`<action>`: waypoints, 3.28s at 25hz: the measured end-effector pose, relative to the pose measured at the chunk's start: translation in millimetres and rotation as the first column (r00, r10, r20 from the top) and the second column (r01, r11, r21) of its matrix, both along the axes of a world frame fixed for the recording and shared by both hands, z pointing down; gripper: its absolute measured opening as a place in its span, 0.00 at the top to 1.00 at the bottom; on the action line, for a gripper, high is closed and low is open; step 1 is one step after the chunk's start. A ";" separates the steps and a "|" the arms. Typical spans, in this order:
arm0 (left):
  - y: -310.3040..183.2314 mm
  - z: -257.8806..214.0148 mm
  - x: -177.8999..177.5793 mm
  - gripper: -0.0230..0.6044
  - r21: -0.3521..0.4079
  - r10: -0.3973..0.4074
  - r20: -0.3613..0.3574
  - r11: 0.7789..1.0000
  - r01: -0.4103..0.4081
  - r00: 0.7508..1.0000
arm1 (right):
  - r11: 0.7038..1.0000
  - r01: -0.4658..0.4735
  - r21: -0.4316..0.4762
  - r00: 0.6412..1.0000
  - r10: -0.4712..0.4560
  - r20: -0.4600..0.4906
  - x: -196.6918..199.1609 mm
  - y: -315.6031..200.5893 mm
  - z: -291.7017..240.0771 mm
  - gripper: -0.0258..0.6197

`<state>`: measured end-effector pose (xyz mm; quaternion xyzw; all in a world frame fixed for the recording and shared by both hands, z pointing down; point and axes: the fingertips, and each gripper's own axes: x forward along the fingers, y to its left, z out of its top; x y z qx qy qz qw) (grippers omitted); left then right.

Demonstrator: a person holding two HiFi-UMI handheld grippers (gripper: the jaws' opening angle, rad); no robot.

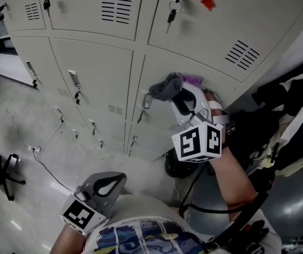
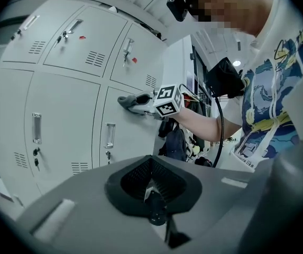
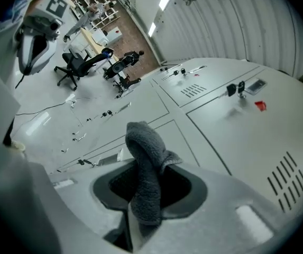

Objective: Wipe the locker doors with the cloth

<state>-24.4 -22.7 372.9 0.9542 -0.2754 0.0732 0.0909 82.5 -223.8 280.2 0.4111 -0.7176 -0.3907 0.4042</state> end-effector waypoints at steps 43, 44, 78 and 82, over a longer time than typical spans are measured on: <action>5.9 6.5 -25.1 0.96 -0.022 -0.066 0.033 0.998 0.067 0.997 | 0.854 -0.088 -0.512 0.992 0.028 -0.124 -2.2 7.6 295.5 0.79; 5.3 6.5 -24.5 0.96 -0.023 -0.062 0.031 0.998 0.063 0.998 | 0.864 -0.078 -0.497 0.994 0.026 -0.110 -3.0 10.7 278.0 0.79; -2.2 6.4 -20.2 0.96 -0.009 -0.031 0.001 0.999 0.031 1.000 | 0.985 -0.023 -0.171 0.996 0.009 -0.086 -29.5 -12.2 106.7 0.79; -4.0 7.9 -23.3 0.96 -0.016 -0.040 0.005 0.999 0.040 0.999 | 0.968 -0.039 -0.248 0.996 0.017 -0.088 -26.1 -12.1 147.6 0.79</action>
